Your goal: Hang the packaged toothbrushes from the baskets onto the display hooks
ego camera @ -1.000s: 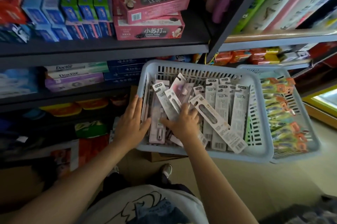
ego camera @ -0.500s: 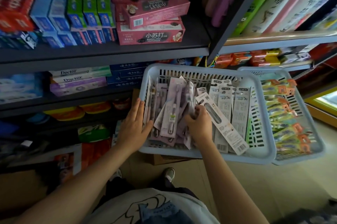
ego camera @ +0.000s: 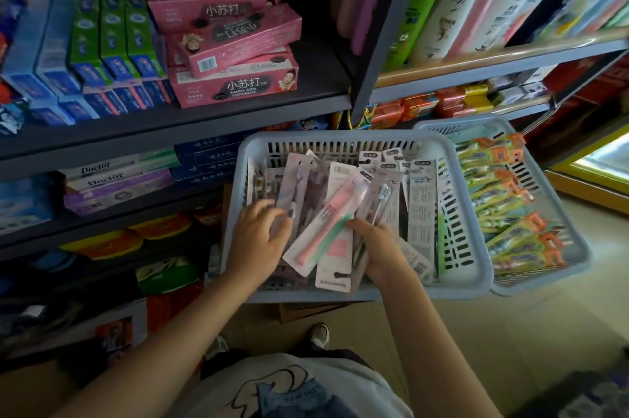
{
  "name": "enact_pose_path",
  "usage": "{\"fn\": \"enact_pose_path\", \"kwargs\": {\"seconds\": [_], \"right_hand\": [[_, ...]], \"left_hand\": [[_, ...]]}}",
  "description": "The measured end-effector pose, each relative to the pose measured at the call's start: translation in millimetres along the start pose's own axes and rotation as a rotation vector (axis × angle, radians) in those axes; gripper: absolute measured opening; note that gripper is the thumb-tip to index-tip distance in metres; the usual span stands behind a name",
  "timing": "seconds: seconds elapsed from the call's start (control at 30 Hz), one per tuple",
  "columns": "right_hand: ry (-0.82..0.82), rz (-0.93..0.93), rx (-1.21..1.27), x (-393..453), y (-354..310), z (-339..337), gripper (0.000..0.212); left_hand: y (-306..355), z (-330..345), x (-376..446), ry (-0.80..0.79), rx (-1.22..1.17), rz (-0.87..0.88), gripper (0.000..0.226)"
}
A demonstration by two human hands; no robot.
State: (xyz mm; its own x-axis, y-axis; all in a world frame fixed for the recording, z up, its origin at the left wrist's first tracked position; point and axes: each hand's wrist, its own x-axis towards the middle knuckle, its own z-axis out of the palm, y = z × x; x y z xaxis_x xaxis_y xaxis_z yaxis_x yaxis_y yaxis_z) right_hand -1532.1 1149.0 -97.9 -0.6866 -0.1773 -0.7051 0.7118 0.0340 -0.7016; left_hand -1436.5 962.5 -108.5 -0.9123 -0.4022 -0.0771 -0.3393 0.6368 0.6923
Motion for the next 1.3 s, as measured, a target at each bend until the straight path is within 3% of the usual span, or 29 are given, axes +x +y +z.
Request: {"fn": "enact_pose_path", "kwargs": {"seconds": [0.07, 0.13, 0.2, 0.33, 0.5, 0.67, 0.8, 0.9, 0.97, 1.07, 1.17, 1.3], "right_hand": [[-0.043, -0.008, 0.006, -6.0, -3.6, -5.8, 0.019], [-0.106, -0.036, -0.003, -12.8, -8.7, -11.1, 0.018], [-0.18, -0.089, -0.02, -21.0, -15.6, -15.1, 0.022], [-0.135, -0.16, -0.028, -28.4, -31.2, -26.3, 0.025], [-0.081, -0.179, -0.021, -21.6, -44.6, -36.1, 0.022], [-0.164, -0.251, -0.172, -25.1, -47.1, -13.4, 0.016], [-0.205, -0.184, -0.231, -33.3, -48.0, 0.6, 0.048], [-0.319, -0.187, -0.219, -37.8, -49.4, 9.6, 0.051], [-0.31, -0.192, -0.238, -37.6, -51.0, 15.1, 0.053], [-0.277, -0.178, -0.229, -37.8, -56.3, 16.9, 0.039], [-0.247, -0.207, -0.209, -37.1, -55.8, 14.9, 0.026], [-0.263, -0.333, -0.312, -35.7, -44.1, 20.1, 0.029]], "left_hand": [[29.0, -1.2, 2.1, -0.18, -0.239, -0.106, 0.036], [52.5, 0.9, 7.3, -0.4, -0.382, -0.22, 0.045], [63.6, 6.4, 10.6, -0.475, -0.46, -0.27, 0.045], [70.0, 10.9, 15.6, -0.352, -0.662, -0.375, 0.02], [73.9, 4.3, 20.6, -0.201, -0.817, -0.403, 0.027], [88.4, 10.8, 14.2, -0.225, -0.941, -0.354, 0.027], [91.2, 4.8, 6.9, -0.229, -0.943, -0.363, 0.051], [88.0, -5.3, 3.0, -0.258, -0.91, -0.358, 0.046], [84.7, -10.4, 2.3, -0.209, -0.95, -0.387, 0.035], [75.1, -17.2, 1.9, -0.135, -1.018, -0.444, 0.026], [68.9, -20.1, -0.6, -0.161, -1.123, -0.492, 0.032], [70.9, -15.4, -4.2, -0.25, -1.254, -0.522, 0.04]]}}
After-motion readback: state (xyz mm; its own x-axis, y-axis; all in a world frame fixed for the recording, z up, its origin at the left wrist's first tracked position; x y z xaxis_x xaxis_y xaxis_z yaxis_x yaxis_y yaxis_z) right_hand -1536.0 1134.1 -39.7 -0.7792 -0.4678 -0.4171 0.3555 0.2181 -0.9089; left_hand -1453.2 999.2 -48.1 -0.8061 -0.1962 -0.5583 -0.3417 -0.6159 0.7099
